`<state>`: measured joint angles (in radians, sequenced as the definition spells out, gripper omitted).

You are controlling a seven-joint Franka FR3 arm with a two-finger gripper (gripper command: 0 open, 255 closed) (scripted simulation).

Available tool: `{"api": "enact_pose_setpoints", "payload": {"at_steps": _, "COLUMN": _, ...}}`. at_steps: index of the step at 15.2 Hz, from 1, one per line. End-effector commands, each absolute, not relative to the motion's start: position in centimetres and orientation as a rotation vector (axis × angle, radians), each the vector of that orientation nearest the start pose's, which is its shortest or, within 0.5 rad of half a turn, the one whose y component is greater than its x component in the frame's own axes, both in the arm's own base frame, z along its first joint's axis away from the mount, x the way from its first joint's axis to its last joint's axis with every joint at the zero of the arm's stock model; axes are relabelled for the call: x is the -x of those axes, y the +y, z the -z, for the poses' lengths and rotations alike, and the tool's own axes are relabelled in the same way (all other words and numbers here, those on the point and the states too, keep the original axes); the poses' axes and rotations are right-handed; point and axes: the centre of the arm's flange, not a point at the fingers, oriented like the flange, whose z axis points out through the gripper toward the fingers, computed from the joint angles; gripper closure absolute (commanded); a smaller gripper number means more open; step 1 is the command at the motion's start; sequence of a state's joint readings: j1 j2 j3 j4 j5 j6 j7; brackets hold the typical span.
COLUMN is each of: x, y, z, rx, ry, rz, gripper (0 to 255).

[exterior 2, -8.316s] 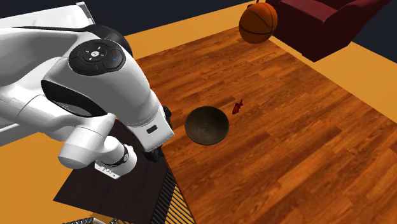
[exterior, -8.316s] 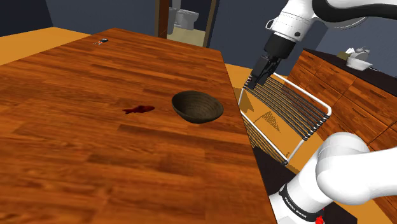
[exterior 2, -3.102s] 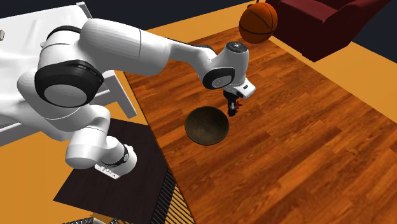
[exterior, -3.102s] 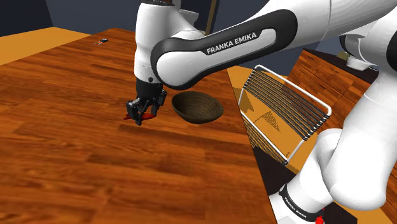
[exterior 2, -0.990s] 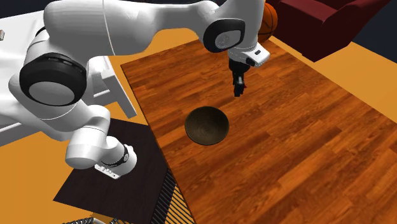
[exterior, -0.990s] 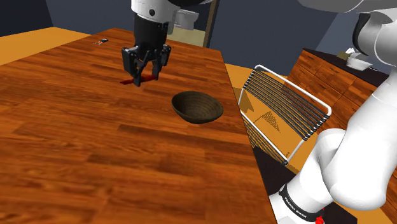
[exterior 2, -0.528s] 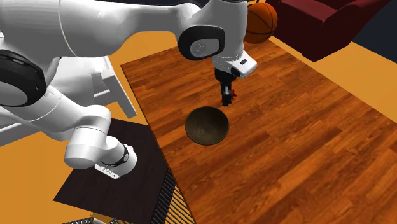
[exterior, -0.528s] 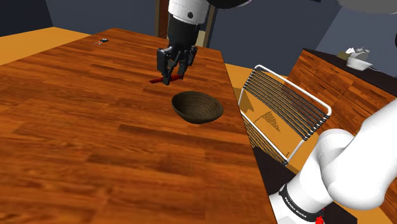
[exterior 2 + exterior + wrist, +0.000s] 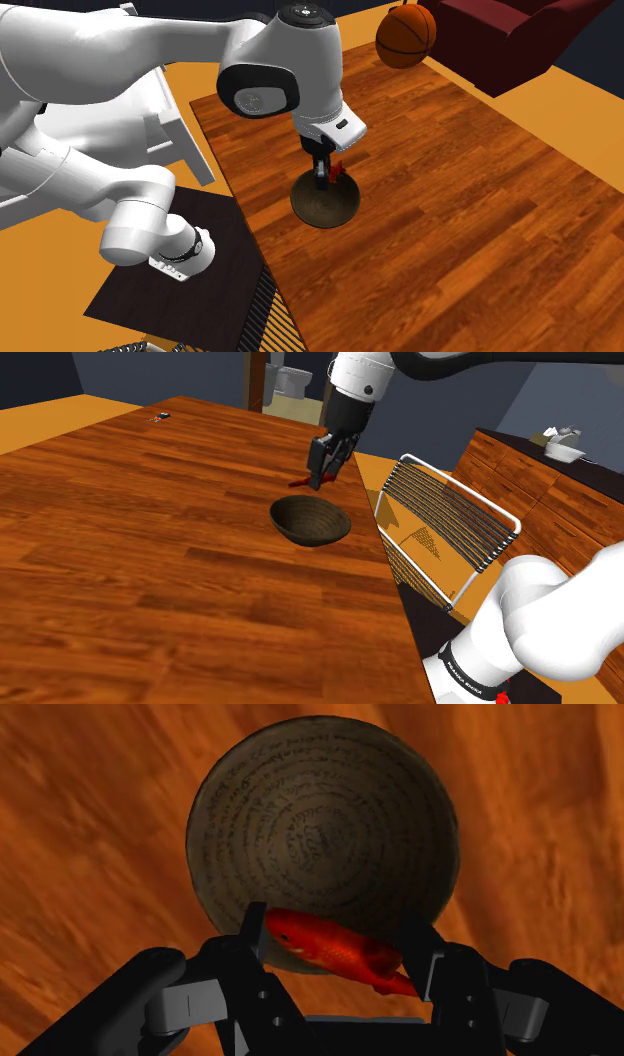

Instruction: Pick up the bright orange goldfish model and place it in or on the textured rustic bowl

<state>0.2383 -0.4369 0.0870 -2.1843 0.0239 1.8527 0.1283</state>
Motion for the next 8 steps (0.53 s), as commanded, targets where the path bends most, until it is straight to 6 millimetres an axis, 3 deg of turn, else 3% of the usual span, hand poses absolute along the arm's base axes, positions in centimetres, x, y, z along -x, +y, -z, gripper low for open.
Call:
{"api": "enact_pose_setpoints", "payload": {"at_steps": 1, "x": -40.0, "y": 13.4, "z": -56.2, "rx": 3.113, "ry": -0.291, "rz": 0.161, "gripper": 255}}
{"api": "enact_pose_setpoints", "payload": {"at_steps": 8, "x": -40.0, "y": 13.4, "z": -52.6, "rx": 3.113, "ry": -0.291, "rz": 0.161, "gripper": 255}}
